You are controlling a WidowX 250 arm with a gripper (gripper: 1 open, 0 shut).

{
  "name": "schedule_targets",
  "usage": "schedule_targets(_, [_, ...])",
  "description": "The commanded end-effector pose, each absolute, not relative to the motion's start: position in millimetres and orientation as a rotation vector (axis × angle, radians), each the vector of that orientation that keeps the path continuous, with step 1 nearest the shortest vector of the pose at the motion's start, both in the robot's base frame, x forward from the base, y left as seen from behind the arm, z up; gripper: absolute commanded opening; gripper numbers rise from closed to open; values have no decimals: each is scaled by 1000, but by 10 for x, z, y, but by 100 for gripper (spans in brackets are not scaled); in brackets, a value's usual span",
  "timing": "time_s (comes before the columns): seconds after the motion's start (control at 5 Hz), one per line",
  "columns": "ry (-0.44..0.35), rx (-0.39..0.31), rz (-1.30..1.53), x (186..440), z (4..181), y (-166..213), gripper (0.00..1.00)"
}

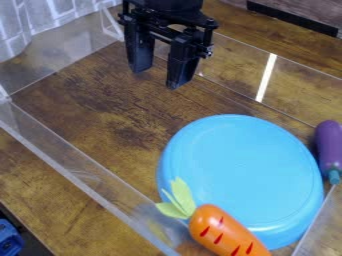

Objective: Move the carrot to the right side

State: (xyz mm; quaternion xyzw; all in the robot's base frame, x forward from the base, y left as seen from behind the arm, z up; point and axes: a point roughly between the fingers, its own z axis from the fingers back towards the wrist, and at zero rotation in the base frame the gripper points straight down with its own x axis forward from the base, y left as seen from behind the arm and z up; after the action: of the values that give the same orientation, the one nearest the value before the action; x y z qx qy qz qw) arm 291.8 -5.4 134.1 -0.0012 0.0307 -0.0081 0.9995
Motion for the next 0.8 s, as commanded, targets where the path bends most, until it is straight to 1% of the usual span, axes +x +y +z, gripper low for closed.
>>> schedule_targets(0.0, [77,-2,-61,2862,1265,-160,100])
schedule_targets(0.2, [93,-2,-108,2801,1190,-267,100])
schedule_targets(0.4, [97,3,-219,2657,1125,-503,100])
schedule_targets(0.6, [96,8,-325,2573,1088,-661,100])
